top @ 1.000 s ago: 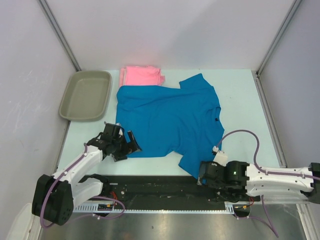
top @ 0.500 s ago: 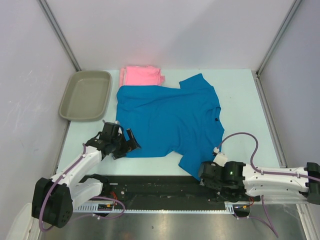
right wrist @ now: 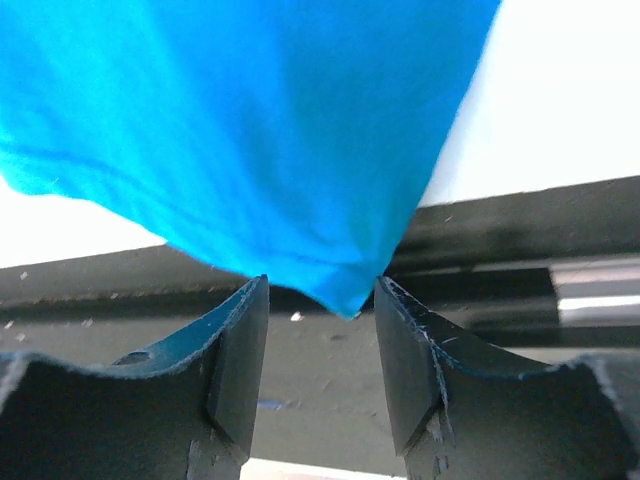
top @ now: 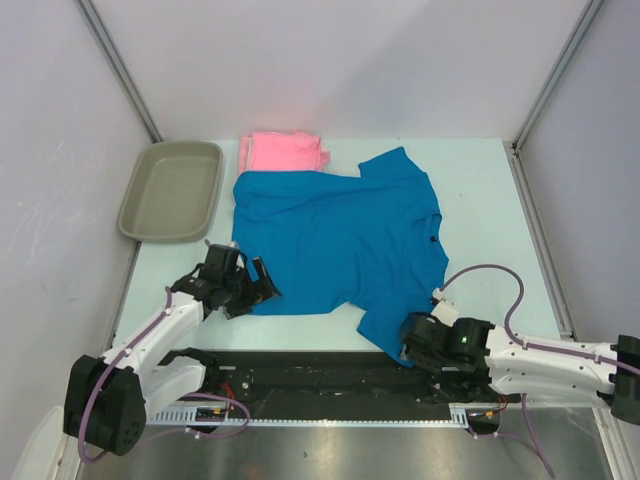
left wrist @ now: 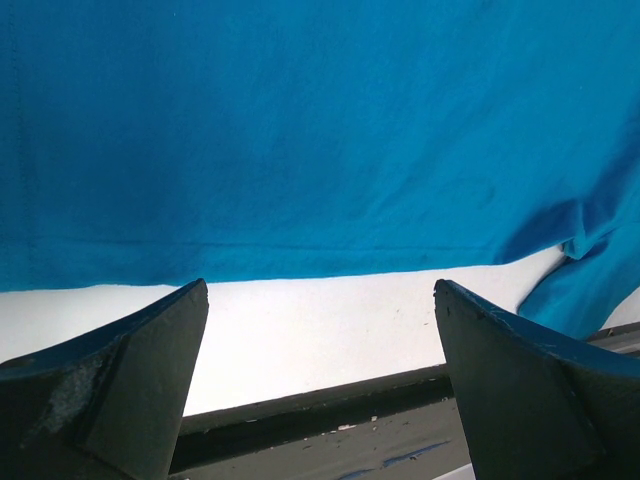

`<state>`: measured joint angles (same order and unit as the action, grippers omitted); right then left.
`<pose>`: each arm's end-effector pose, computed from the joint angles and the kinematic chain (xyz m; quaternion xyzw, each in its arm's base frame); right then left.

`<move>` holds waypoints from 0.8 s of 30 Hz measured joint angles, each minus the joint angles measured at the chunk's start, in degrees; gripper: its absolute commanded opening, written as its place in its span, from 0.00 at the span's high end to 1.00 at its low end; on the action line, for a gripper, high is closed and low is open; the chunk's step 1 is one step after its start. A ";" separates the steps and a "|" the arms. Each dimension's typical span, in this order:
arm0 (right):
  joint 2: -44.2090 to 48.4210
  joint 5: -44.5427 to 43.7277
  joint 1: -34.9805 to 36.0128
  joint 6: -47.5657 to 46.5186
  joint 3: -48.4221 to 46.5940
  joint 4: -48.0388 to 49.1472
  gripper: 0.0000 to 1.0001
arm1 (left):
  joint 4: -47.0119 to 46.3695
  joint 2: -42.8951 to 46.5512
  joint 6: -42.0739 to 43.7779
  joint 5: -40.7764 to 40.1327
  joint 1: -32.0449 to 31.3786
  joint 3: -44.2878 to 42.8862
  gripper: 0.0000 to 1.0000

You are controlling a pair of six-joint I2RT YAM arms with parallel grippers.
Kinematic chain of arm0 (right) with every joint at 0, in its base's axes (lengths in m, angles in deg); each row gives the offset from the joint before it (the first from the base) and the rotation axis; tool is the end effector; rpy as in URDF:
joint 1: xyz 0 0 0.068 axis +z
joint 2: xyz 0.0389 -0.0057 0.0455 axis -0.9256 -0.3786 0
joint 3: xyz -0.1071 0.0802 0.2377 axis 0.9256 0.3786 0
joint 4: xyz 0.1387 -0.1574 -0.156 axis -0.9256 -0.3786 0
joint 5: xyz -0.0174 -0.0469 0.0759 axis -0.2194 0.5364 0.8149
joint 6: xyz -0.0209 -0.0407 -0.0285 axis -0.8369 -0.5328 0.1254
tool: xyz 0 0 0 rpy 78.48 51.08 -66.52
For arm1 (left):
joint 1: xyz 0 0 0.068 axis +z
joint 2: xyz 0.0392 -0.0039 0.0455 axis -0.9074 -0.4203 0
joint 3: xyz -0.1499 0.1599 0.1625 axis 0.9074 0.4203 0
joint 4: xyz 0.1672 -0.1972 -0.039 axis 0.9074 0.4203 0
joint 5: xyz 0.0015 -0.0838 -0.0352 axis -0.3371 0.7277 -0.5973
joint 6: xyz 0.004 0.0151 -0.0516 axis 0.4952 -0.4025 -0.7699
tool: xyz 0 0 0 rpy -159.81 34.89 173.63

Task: Fold and stack the t-shirts
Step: Flatten the tshirt out

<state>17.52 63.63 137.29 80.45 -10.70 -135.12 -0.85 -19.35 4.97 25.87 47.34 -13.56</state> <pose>0.0506 0.1113 0.1589 0.1428 0.9695 0.1283 0.1526 0.1686 -0.0603 0.1790 -0.1783 0.9421 -0.2056 0.1961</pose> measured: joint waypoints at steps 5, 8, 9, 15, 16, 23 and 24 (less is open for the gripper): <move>-1.64 -3.06 -0.76 -1.62 0.76 -0.17 0.48 | 0.09 0.00 -0.02 0.00 0.00 -0.04 0.00; -3.72 -4.07 -0.74 -2.45 0.74 -0.15 0.48 | 0.09 0.00 -0.02 0.00 0.00 -0.04 0.00; -4.35 -4.24 -0.74 -2.64 0.74 -0.15 0.48 | 0.09 0.00 -0.02 0.02 0.00 -0.04 0.00; -6.19 -4.74 0.07 -2.78 0.72 0.20 0.54 | 0.09 0.00 0.00 0.00 0.00 -0.04 0.00; -6.38 -4.79 0.28 -2.73 0.72 0.31 0.57 | 0.07 0.00 0.00 0.00 0.00 -0.04 0.00; -8.15 -5.20 1.53 -1.99 0.72 1.40 0.81 | -0.46 -0.39 -0.02 0.02 0.00 -0.04 0.00; -8.28 -5.20 1.62 -1.92 0.72 1.57 0.83 | -0.52 -0.39 -0.02 0.00 0.00 -0.04 0.00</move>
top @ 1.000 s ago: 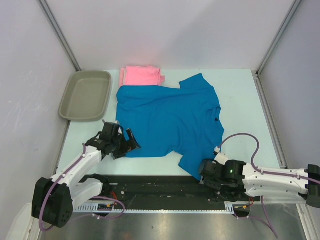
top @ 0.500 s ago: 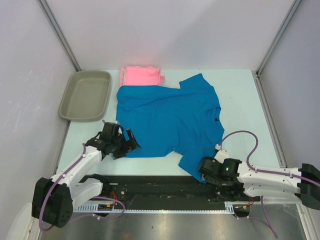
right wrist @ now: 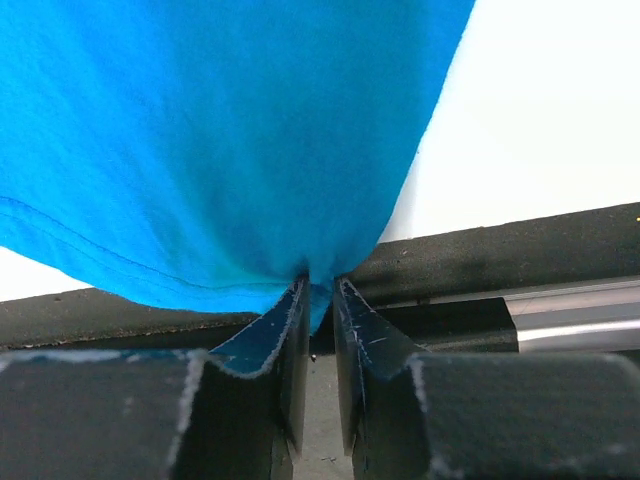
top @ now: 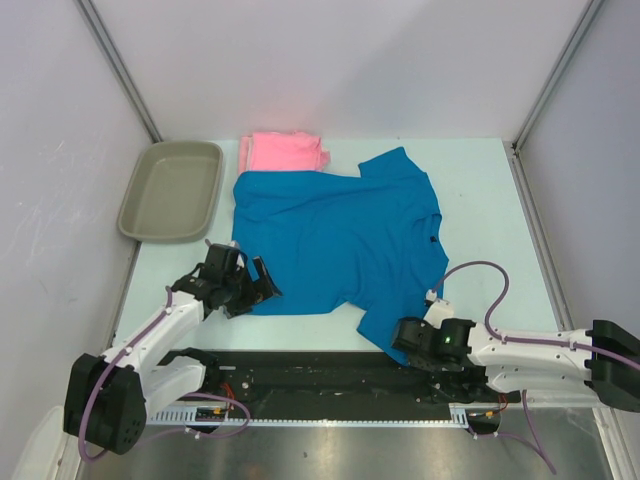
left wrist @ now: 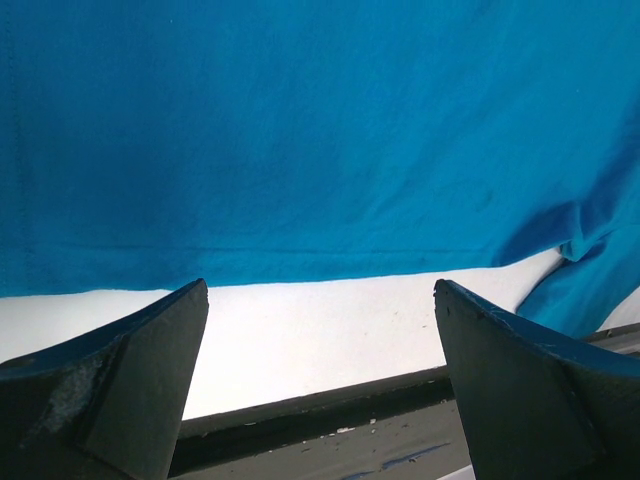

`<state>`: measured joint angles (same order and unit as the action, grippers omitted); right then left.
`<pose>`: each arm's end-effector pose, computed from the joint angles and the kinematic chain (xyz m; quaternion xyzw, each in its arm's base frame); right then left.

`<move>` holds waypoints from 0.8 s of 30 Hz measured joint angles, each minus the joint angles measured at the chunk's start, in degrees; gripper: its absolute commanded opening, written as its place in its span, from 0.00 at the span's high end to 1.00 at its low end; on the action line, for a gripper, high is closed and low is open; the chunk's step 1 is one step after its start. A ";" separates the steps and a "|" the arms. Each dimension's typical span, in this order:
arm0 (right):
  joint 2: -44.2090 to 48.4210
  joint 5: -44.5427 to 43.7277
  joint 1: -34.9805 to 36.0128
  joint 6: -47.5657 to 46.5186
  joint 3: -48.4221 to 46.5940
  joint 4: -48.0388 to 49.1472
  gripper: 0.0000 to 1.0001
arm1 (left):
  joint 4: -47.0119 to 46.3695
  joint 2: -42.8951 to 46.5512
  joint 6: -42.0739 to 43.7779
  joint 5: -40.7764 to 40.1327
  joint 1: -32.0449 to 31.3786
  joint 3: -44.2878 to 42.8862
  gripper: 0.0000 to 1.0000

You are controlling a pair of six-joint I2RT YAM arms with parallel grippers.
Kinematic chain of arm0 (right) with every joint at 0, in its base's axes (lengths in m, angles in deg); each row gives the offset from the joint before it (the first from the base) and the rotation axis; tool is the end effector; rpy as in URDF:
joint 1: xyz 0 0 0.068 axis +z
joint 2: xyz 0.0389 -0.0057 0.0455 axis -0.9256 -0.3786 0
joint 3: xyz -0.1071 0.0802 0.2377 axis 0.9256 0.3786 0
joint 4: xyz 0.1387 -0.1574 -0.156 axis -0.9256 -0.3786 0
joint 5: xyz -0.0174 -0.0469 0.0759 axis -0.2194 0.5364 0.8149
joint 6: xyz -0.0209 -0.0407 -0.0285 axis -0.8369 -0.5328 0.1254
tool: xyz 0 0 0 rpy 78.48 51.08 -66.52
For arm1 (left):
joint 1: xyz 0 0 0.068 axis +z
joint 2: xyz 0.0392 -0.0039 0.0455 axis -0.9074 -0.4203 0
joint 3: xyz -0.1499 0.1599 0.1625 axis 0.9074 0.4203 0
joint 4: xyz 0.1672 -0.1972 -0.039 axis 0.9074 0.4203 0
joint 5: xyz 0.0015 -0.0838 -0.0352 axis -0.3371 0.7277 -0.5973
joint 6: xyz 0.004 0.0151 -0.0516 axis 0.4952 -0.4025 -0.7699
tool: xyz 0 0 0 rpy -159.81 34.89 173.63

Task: Fold and stack the t-shirts
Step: Flatten the tshirt out

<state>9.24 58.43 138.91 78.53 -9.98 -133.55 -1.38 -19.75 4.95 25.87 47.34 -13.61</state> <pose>0.0523 0.1172 0.1420 0.1096 0.9756 0.0547 0.1825 0.1700 -0.0607 0.1787 -0.1783 0.9416 -0.2063 0.1974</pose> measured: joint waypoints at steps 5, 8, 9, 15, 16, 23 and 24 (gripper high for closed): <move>-0.70 -0.24 0.15 0.61 0.00 0.68 1.00 | -0.02 0.04 0.02 -0.02 0.00 0.00 0.00; -0.70 -0.46 0.15 0.72 0.00 0.85 1.00 | 0.20 0.22 0.04 -0.28 0.00 0.00 0.00; -0.68 -0.57 0.15 0.74 0.00 0.87 1.00 | 0.42 0.39 0.04 -0.42 0.00 0.00 0.00; 0.59 -2.03 1.49 1.20 -1.36 -0.39 1.00 | 2.12 2.73 0.37 -0.59 0.02 -0.13 0.00; 1.07 -2.69 1.86 1.38 -2.05 -0.92 1.00 | 2.45 3.21 0.44 -0.66 0.02 -0.26 0.00; 4.26 -5.70 2.97 1.88 -6.45 -3.72 1.00 | 5.53 6.82 0.98 -1.97 0.11 -3.67 0.00; 4.42 -6.01 3.08 1.90 -6.73 -4.07 1.00 | 5.88 7.06 1.09 -2.21 0.11 -4.20 0.00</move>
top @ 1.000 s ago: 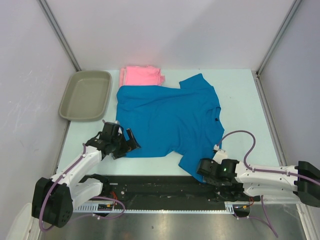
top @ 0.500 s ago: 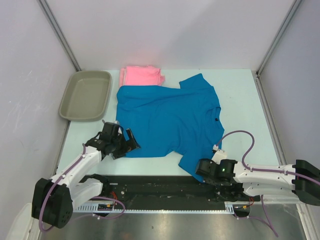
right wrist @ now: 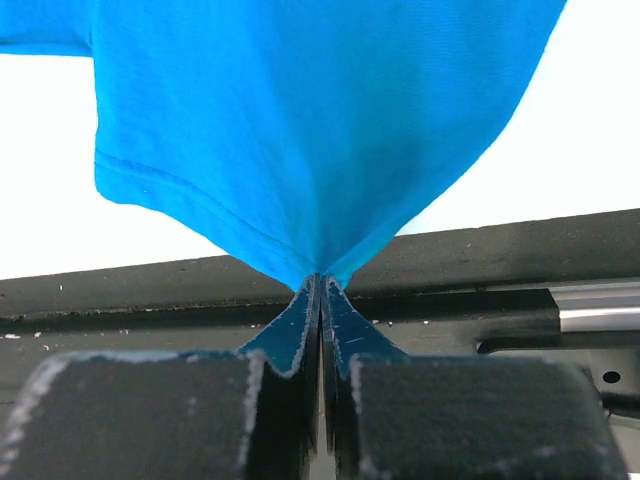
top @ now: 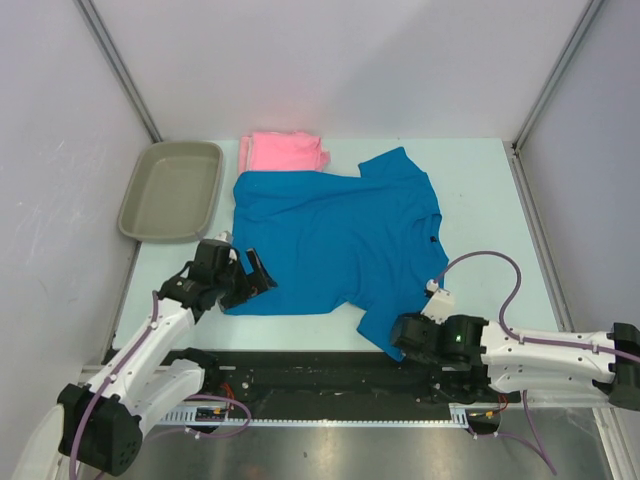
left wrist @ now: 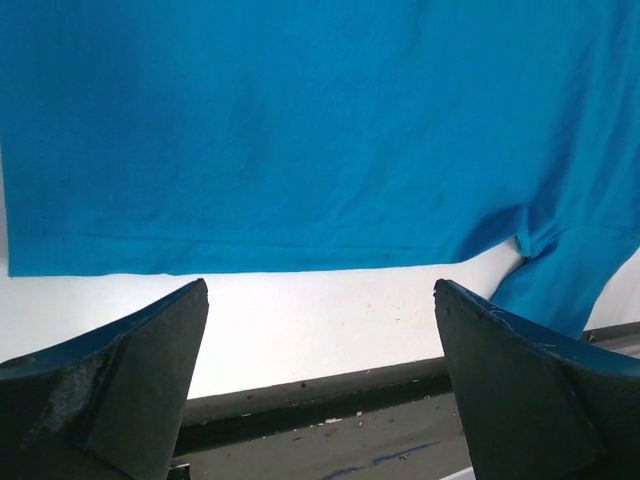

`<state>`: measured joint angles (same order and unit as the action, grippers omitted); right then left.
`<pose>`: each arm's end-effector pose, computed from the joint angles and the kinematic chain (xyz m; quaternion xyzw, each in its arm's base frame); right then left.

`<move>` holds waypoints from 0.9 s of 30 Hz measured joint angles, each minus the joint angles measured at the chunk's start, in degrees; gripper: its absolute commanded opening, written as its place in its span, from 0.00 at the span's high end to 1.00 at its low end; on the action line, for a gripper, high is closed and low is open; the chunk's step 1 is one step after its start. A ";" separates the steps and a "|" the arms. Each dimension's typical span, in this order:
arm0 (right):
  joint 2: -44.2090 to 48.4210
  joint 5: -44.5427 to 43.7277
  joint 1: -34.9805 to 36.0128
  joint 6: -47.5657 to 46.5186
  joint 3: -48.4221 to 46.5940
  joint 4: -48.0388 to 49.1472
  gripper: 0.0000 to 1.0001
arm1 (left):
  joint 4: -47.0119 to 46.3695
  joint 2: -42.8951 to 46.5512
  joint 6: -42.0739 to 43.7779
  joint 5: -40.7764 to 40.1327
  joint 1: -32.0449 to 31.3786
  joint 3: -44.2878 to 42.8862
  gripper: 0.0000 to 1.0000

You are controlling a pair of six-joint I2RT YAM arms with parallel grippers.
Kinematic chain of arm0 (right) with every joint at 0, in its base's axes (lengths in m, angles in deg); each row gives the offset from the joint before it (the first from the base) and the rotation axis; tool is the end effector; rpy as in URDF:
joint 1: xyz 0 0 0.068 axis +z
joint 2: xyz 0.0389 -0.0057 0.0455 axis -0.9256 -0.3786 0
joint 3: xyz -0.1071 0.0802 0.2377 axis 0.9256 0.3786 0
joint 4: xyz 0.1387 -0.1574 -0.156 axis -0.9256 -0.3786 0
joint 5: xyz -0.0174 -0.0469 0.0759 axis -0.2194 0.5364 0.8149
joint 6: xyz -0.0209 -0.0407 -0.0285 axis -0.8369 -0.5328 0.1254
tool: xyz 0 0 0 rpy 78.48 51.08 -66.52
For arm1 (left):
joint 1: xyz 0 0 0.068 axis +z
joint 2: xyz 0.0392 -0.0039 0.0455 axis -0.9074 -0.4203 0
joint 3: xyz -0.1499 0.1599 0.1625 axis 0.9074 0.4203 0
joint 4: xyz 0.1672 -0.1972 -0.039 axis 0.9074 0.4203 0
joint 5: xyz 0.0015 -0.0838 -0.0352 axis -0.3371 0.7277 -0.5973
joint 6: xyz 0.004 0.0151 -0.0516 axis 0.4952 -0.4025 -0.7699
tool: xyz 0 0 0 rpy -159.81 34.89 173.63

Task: Fold and stack the t-shirts
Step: Flatten the tshirt out

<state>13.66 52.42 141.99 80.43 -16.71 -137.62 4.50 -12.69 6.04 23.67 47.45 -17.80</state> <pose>0.0513 0.1262 0.1820 0.1162 0.9575 0.1110 0.2397 0.1612 -0.0562 0.2141 -0.1700 0.9304 -0.2095 0.2483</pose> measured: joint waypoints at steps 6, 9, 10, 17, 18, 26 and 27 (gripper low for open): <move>-0.37 -2.80 0.15 0.15 -0.96 -2.97 1.00 | 1.27 0.20 0.61 -1.20 0.00 -1.05 0.00; -1.79 -4.28 -1.36 -0.20 -0.96 -3.89 1.00 | 1.46 0.13 0.87 -1.27 0.00 -1.05 0.00; -2.71 -4.72 -2.60 -0.46 -1.01 -4.09 1.00 | 1.46 0.09 0.87 -1.27 0.00 -1.05 0.00; -8.35 -6.95 -9.94 -5.03 -1.05 -2.36 1.00 | 1.40 -0.50 0.87 -1.25 0.00 -1.05 0.00; -9.29 -7.02 -10.82 -6.03 -1.05 -1.49 1.00 | 1.40 -0.55 0.87 -1.22 0.00 -1.05 0.00; -10.16 -7.04 -11.52 -8.98 -1.11 1.36 0.53 | 1.36 -0.98 0.98 -1.20 0.00 -1.05 0.00; -9.46 -7.04 -11.39 -9.09 -1.29 1.01 0.53 | 1.36 -1.09 0.96 -1.18 0.00 -1.05 0.00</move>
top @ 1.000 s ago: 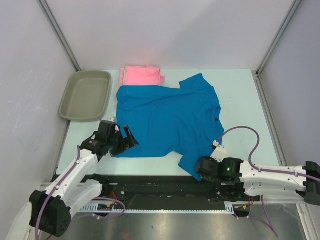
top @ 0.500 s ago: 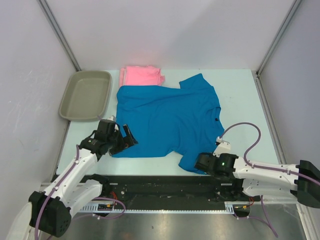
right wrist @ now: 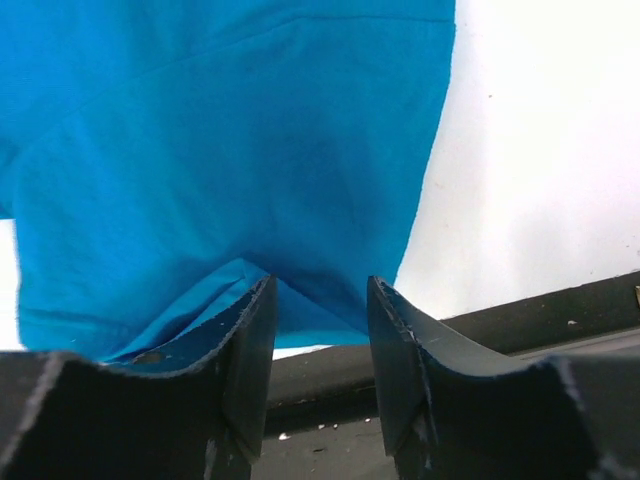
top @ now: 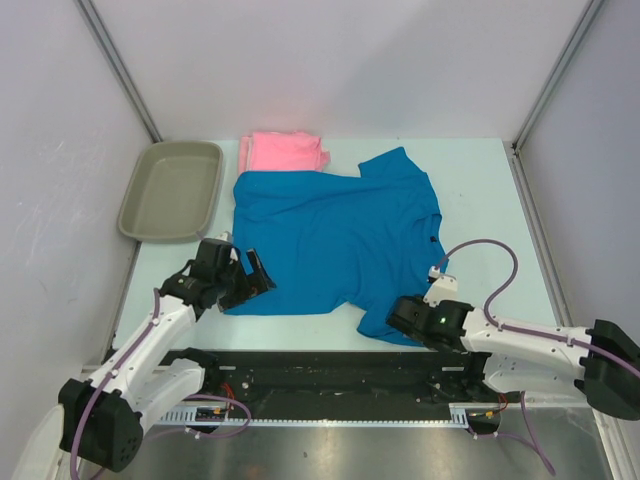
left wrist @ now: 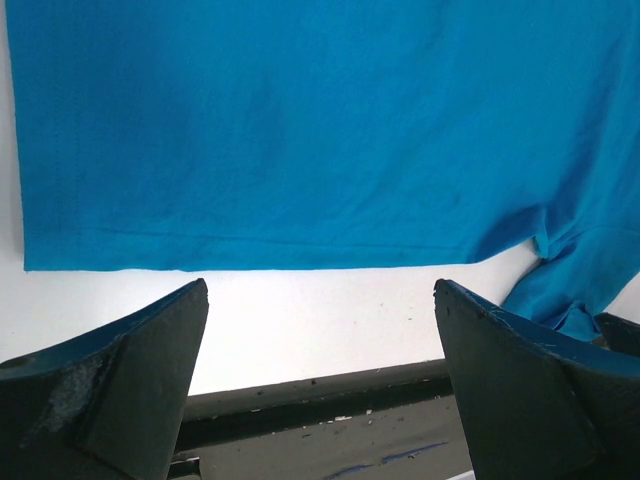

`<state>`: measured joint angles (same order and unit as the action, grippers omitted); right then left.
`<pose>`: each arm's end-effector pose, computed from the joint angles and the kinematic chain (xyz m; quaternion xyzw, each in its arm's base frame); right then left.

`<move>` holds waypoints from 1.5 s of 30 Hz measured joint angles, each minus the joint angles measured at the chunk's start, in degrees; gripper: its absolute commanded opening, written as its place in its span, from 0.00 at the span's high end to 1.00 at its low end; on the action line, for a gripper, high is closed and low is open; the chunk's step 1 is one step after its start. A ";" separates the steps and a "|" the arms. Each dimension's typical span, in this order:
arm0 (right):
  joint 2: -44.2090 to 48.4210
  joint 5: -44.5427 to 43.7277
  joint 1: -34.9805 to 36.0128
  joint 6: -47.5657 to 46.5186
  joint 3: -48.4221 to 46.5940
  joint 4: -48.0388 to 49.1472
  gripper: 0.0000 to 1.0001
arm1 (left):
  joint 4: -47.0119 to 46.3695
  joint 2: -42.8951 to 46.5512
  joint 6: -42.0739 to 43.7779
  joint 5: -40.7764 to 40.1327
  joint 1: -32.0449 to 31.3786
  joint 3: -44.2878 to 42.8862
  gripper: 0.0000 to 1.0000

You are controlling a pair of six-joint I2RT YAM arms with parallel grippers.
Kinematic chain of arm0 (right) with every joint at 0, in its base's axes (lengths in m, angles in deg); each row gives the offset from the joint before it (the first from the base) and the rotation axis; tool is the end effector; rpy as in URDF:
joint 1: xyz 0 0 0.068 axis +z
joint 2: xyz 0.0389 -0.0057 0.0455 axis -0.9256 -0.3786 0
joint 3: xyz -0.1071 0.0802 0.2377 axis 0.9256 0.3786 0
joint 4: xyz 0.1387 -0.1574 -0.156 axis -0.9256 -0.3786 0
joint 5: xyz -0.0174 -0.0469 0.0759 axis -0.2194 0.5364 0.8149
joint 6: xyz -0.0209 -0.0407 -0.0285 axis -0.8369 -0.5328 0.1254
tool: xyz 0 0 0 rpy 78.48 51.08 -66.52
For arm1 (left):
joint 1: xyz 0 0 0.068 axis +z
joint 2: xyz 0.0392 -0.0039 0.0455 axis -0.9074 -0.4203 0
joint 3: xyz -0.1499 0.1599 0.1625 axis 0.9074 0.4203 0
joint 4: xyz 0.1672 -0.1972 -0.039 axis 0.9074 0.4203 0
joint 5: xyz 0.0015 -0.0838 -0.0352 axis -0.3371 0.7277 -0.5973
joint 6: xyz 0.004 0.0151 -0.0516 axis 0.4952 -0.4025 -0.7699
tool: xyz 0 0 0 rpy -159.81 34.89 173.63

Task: Fold and stack the t-shirts
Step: Flatten the tshirt out

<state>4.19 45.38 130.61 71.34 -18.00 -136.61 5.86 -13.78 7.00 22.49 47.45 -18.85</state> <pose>0.0855 0.1253 0.1703 0.1269 0.9485 -0.0132 0.2901 0.1631 -0.0560 0.2154 -0.1669 0.9353 -0.1935 0.2447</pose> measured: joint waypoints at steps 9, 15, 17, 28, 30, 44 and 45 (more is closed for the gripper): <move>3.89 0.00 0.94 0.07 -1.49 -2.51 0.55 | -1.33 -0.81 -0.02 0.24 0.00 0.02 0.00; -0.24 0.07 1.05 0.02 -1.51 -1.42 0.59 | -1.53 -0.81 -0.02 0.26 0.00 0.11 0.00; -1.77 0.22 1.09 -0.02 -1.51 -0.46 0.59 | -1.55 -0.79 -0.02 0.26 0.00 0.33 0.00; -2.36 2.32 5.95 1.70 -1.51 2.16 0.65 | -1.51 -0.72 -0.02 0.44 0.00 0.70 0.00; -1.97 2.58 8.11 3.23 -1.51 1.27 0.64 | -1.51 -0.72 -0.02 0.46 0.00 0.70 0.00; -1.88 2.62 13.03 9.60 -1.51 -3.87 0.68 | -1.73 -0.59 -0.02 1.27 0.00 0.70 0.00; -2.01 2.62 13.11 9.70 -1.53 -3.85 0.70 | -1.73 -0.59 -0.02 1.36 0.00 0.70 0.00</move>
<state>2.18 48.01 143.72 81.04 -19.53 -140.46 4.13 -14.37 6.98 23.84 47.45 -18.15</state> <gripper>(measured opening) 0.347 0.996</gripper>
